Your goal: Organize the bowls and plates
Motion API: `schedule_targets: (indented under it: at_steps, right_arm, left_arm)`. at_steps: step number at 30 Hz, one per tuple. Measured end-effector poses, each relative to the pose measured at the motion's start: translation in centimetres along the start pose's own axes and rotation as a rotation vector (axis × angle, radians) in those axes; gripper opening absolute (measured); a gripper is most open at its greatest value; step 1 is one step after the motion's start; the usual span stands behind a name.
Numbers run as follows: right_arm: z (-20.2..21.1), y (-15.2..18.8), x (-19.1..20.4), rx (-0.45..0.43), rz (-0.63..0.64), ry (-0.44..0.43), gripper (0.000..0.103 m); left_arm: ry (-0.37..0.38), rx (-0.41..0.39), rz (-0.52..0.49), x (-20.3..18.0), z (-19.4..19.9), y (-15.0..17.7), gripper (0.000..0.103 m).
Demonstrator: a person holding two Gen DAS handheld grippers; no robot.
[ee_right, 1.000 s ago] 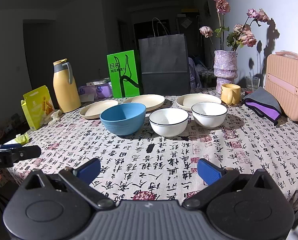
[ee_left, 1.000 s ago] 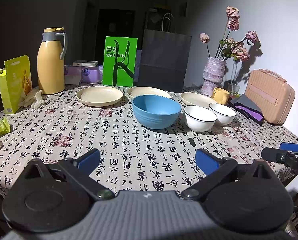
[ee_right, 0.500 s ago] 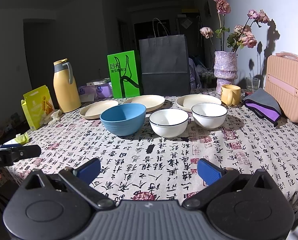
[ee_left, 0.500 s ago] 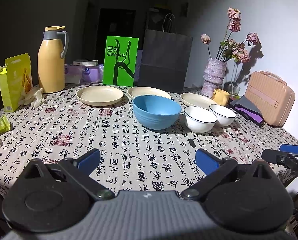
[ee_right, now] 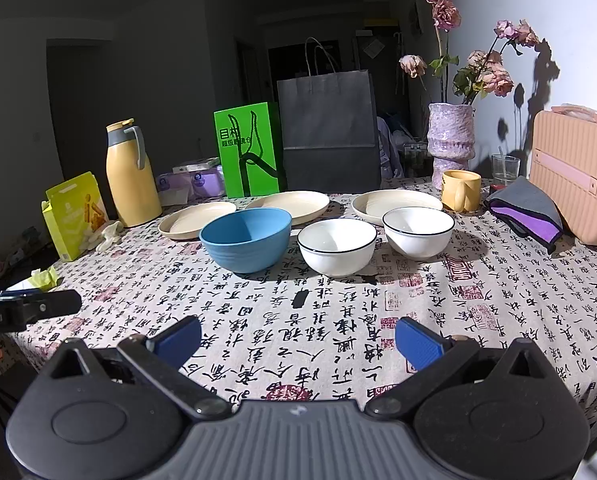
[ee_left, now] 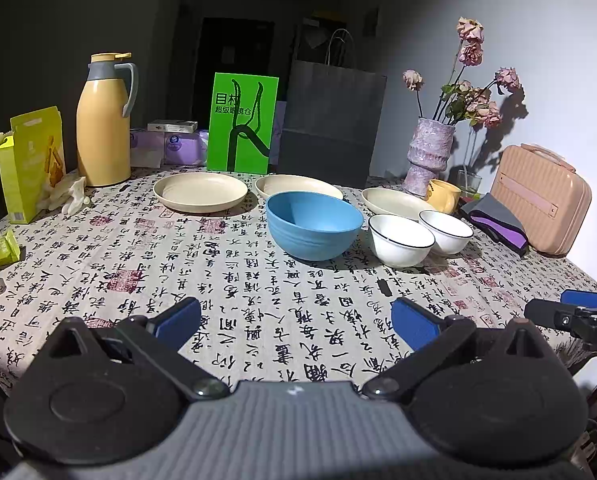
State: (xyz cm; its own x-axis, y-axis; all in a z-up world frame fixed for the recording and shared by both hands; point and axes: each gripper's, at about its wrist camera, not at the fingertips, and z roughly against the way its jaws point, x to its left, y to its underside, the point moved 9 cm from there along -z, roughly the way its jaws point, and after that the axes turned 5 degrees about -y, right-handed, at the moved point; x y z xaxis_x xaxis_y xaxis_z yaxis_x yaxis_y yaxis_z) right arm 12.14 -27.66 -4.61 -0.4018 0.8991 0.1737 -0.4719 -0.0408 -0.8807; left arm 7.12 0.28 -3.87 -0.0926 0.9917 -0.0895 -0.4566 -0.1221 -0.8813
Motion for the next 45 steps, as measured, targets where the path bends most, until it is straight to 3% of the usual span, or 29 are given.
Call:
schedule_targets:
  at_steps: [22,45]
  right_arm:
    - [-0.2,-0.3,-0.6,-0.001,0.0,0.008,0.103]
    - [-4.6,-2.5,-1.5,0.002,0.003,0.003,0.103]
  left_arm:
    - [0.008,0.006,0.015,-0.2,-0.5,-0.1,0.103]
    - [0.02,0.03,0.034,-1.0,-5.3,-2.9,0.103]
